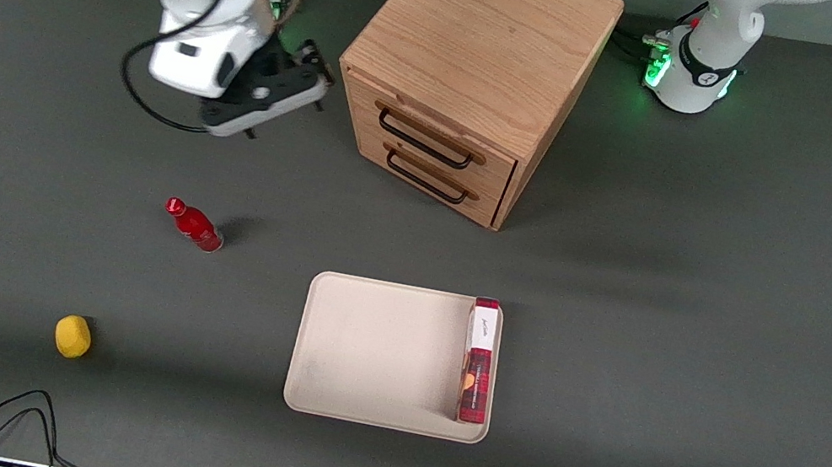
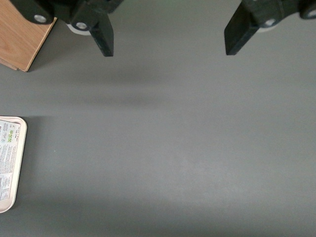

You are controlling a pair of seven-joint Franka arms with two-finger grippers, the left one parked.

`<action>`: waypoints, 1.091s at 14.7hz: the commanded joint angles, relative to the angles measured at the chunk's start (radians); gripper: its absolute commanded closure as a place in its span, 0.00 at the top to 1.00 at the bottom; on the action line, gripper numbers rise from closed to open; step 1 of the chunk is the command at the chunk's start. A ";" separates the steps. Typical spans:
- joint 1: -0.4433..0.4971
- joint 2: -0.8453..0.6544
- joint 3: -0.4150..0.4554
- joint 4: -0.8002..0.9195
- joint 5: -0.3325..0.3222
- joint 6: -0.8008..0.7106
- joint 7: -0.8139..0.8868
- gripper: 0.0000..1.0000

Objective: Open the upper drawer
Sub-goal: 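Move the open right gripper to the upper drawer's black handle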

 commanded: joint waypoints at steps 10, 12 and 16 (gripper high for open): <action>0.142 0.204 0.090 0.103 -0.009 0.116 -0.194 1.00; 0.129 0.211 0.089 0.099 -0.005 0.116 -0.264 1.00; 0.128 0.266 0.086 0.071 -0.006 0.118 -0.336 1.00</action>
